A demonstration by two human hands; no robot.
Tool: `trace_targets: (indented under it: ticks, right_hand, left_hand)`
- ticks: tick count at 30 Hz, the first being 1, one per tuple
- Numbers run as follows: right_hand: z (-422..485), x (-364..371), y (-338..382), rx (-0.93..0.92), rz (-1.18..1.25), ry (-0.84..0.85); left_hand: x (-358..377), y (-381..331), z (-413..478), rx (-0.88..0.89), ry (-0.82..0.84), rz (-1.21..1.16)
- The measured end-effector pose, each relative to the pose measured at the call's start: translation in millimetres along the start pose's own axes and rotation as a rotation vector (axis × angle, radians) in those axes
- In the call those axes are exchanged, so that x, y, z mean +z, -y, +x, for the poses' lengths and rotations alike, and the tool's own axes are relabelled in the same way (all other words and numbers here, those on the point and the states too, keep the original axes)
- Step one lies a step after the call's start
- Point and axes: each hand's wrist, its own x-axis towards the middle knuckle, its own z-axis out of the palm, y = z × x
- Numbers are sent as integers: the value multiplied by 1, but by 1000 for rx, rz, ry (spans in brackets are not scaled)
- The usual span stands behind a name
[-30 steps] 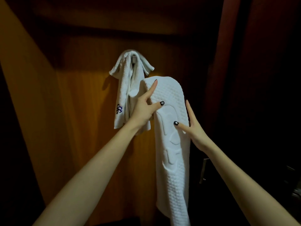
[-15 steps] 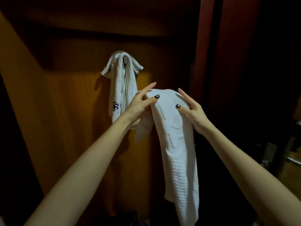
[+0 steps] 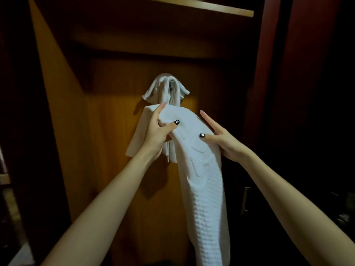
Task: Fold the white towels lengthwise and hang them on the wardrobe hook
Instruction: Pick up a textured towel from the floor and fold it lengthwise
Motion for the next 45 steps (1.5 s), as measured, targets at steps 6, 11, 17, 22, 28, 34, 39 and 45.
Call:
trace_targets:
  ticks: [6,11,17,22,28,34,39,45]
  right_hand:
    - [38,7,-24,8,98,123]
    - [82,-4,-14,-133,30,47]
    - [136,-41,33,-348,-205,-162]
    - [190,-67,71,-402,-308,-226]
    - [250,-98,84,-363,-271,-230]
    - [299,-103,88,-395,-171,-159]
    - [338,-95,63,-329,-158,-77]
    - [350,-86,6,-248,-63,-135]
  left_hand:
    - [-28,-21,38,68,-90,133]
    - [-41,-41,77,235,-160,300]
    - [-47,-56,117,382,-169,528]
    - [-57,-53,153,398,-268,708]
    - [-67,-42,192,479,-313,905]
    - [-93,-29,213,503,-331,1041]
    - [-121,0,209,406,-341,1028]
    - [-130,41,187,305,-224,1081]
